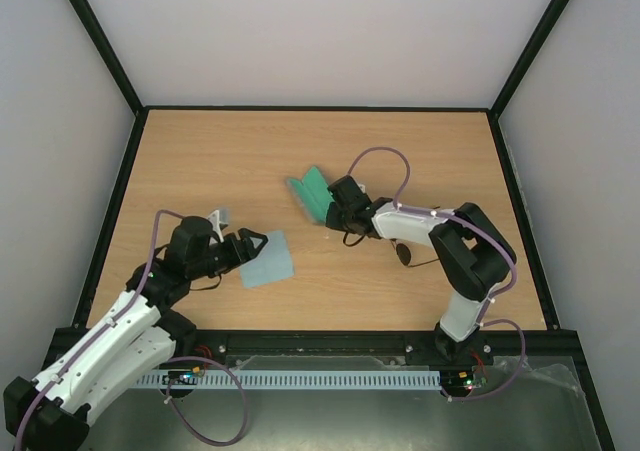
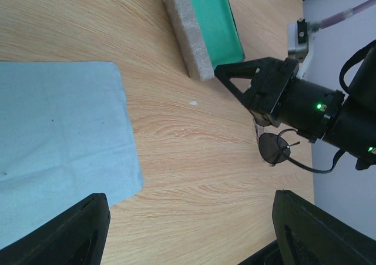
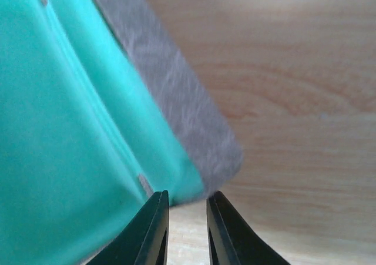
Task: Organize the sunglasses
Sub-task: Adjust the sunglasses case at the center of the board.
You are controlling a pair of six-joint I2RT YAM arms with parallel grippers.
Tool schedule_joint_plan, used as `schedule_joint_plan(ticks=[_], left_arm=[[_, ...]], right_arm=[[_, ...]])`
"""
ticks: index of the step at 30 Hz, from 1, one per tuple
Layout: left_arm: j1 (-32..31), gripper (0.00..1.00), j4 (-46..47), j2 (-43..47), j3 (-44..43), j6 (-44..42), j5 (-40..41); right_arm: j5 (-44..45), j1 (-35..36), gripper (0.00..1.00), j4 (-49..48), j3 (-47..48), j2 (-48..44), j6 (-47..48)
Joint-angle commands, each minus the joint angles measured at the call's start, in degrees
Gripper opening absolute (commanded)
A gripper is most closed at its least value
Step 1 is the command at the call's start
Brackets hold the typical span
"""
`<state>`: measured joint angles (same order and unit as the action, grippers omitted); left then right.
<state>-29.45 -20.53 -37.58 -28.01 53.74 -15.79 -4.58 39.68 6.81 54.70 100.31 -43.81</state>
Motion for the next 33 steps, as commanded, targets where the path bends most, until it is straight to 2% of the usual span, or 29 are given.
schedule_joint_plan(ticks=[1, 11, 20, 23, 27, 31, 33], left_arm=[[0.5, 0.79, -1.8, 1.0, 0.4, -0.7, 0.2], [0.6, 0.79, -2.8, 2.4, 0.3, -0.6, 0.0], [0.6, 0.79, -3.6, 3.1, 0.1, -0.5, 0.1], [0.6, 0.79, -4.1, 3.2, -0.1, -0.5, 0.3], [0.6, 0.80, -4.4, 3.4, 0.2, -0.6, 0.8], [0.7, 0.98, -3.9, 2.5, 0.2, -1.1, 1.5], [0.8, 0.99, -3.4, 1.6, -0.1, -1.5, 1.4]], right_arm=[[6.8, -1.9, 0.22, 5.0, 4.1, 2.1, 1.6], [9.6, -8.4, 0.26, 8.0, 14.3, 8.1, 6.4], [12.0, -9.6, 0.31, 10.8, 25.6, 12.8, 12.1], [12.0, -9.6, 0.33, 11.1, 24.7, 11.1, 13.1], [6.4, -9.3, 0.40, 6.5, 16.9, 3.9, 13.6], [1.8, -7.0, 0.41, 7.2, 15.3, 3.0, 14.6], [1.0, -5.7, 0.41, 7.5, 15.7, 4.1, 14.9]])
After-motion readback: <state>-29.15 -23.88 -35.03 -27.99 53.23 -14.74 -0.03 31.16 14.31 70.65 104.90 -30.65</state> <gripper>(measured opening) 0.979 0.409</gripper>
